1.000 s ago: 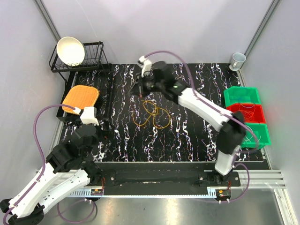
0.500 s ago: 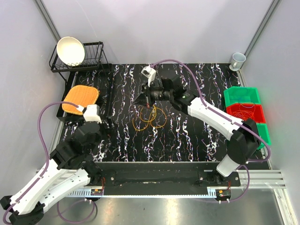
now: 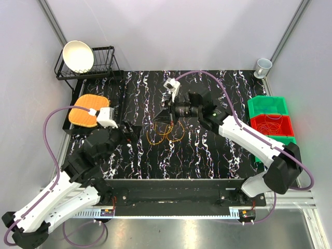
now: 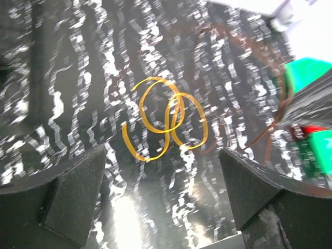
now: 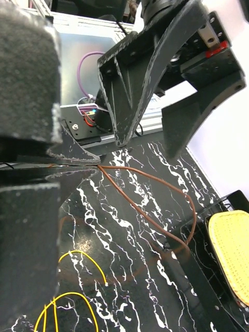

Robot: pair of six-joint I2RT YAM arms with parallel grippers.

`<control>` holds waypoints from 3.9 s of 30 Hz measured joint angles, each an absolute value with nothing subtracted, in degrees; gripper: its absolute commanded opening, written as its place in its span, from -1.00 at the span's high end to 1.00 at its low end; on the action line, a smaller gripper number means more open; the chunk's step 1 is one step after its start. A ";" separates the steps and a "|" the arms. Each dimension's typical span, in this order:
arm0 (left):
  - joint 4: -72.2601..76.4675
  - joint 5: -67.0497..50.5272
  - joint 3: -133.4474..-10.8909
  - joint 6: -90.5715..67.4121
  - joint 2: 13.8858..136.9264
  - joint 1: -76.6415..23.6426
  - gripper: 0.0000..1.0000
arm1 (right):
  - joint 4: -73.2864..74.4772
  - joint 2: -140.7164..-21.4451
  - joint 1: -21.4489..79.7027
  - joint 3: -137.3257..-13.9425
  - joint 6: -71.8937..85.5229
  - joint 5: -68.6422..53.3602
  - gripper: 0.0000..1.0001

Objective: Untangle the cables

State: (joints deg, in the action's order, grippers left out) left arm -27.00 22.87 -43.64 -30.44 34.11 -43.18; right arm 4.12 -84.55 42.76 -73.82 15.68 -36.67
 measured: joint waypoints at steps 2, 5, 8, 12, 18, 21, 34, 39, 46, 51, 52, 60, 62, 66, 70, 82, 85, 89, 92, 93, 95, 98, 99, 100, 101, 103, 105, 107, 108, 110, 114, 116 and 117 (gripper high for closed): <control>-23.81 21.02 -43.18 -30.11 34.13 -43.16 -0.86 | 4.10 -83.70 42.76 -73.19 15.68 -36.67 1.00; -18.65 17.89 -41.54 -29.54 34.30 -43.16 -0.85 | 4.08 -83.22 42.76 -72.95 15.84 -36.67 1.00; -14.06 14.76 -39.88 -28.84 35.35 -43.16 -0.80 | 4.08 -83.20 42.76 -72.95 16.12 -36.67 1.00; -8.84 10.57 -38.48 -28.03 37.76 -43.16 -0.74 | 4.08 -83.00 42.76 -72.95 16.47 -36.62 1.00; -2.81 4.97 -37.39 -26.98 40.25 -43.20 -0.57 | 4.08 -81.93 42.76 -72.95 16.99 -36.56 1.00; -0.49 3.53 -37.17 -26.55 40.77 -43.51 -0.37 | 4.08 -81.60 42.76 -72.95 17.28 -36.56 1.00; 7.35 1.06 -34.52 -25.30 42.15 -45.36 1.00 | 3.97 -81.36 42.76 -72.95 18.48 -36.60 0.98; 8.45 1.02 -33.58 -25.26 40.82 -45.65 1.00 | 3.68 -80.47 42.76 -72.18 19.03 -36.21 -0.42; 6.92 -0.45 -33.58 -25.28 35.68 -45.65 1.00 | 3.88 -79.09 42.59 -71.96 19.03 -32.75 -0.56; 5.93 -1.83 -33.58 -25.28 34.50 -45.65 1.00 | 3.79 -79.05 42.15 -71.96 21.76 -32.73 -0.46; 5.80 -1.96 -33.58 -25.28 34.59 -45.65 1.00 | 3.44 -79.11 42.13 -71.96 22.68 -33.30 -0.44; 5.67 -2.22 -32.97 -25.80 36.64 -45.65 1.00 | -1.96 -80.77 42.09 -71.96 28.88 -38.57 -0.33; 5.69 -2.17 -32.75 -26.06 36.95 -45.65 1.00 | -2.61 -80.99 42.09 -71.96 29.80 -39.31 -0.32; 5.82 -2.15 -32.64 -26.50 37.34 -45.65 1.00 | -3.64 -81.54 42.06 -71.96 31.00 -40.27 -0.28; 5.82 -1.72 -32.62 -26.59 37.63 -45.71 1.00 | -3.73 -81.89 42.04 -71.96 31.59 -40.73 -0.28; 2.26 4.47 -32.64 -26.00 35.97 -45.71 1.00 | -0.54 -81.49 41.93 -71.66 30.04 -36.56 -0.26; 2.26 4.64 -32.64 -25.89 35.99 -45.71 1.00 | -0.38 -81.87 41.93 -71.66 30.85 -36.73 -0.22; 2.31 4.64 -32.64 -25.71 36.23 -45.71 1.00 | -0.75 -83.55 41.93 -71.64 32.99 -37.10 -0.21; 2.79 4.60 -32.64 -25.71 36.93 -45.71 1.00 | -1.52 -84.60 41.93 -71.24 34.59 -37.52 -0.19; 2.94 4.60 -32.64 -25.69 37.32 -45.71 1.00 | -1.78 -84.86 41.93 -71.16 35.09 -37.78 -0.18; 3.27 4.54 -32.64 -25.69 38.06 -45.71 1.00 | -2.33 -85.23 41.93 -71.11 36.05 -38.48 -0.17; 3.64 4.51 -32.64 -25.69 38.89 -45.71 1.00 | -3.33 -85.54 41.93 -71.11 37.19 -38.76 -0.14; 3.75 4.49 -32.64 -25.71 39.13 -45.71 1.00 | -3.70 -85.60 41.93 -71.11 37.47 -38.85 -0.13; 3.95 4.47 -32.64 -25.71 39.40 -45.71 1.00 | -4.05 -85.69 41.93 -71.11 37.82 -39.07 -0.09; 4.10 4.43 -32.67 -25.71 39.57 -45.71 1.00 | -4.49 -85.84 41.93 -71.11 38.06 -39.27 -0.07; 4.51 4.32 -32.64 -25.71 40.05 -45.71 1.00 | -5.15 -86.26 41.93 -71.11 38.59 -39.79 -0.04; 4.78 4.27 -32.64 -25.71 40.42 -45.71 1.00 | -5.37 -86.87 41.93 -71.11 38.96 -40.14 0.04; 5.02 4.25 -32.64 -25.71 40.66 -45.71 1.00 | -5.39 -87.44 41.93 -71.11 39.31 -40.18 0.15; 5.04 4.25 -32.64 -25.71 40.71 -45.71 1.00 | -5.43 -87.68 41.93 -71.11 39.44 -40.18 0.18; 5.45 4.23 -32.64 -25.71 40.73 -45.76 1.00 | -5.56 -88.05 41.93 -71.11 39.66 -40.18 0.37; 6.17 4.14 -32.67 -25.71 41.17 -45.76 1.00 | -6.17 -88.27 41.93 -71.11 40.03 -40.23 0.82; 6.22 4.10 -32.64 -25.71 41.45 -45.78 0.70 | -6.24 -88.27 41.93 -71.11 40.03 -40.18 1.00; 6.26 4.05 -32.64 -25.71 41.47 -45.78 0.37 | -6.20 -88.27 41.93 -71.09 40.10 -40.14 1.00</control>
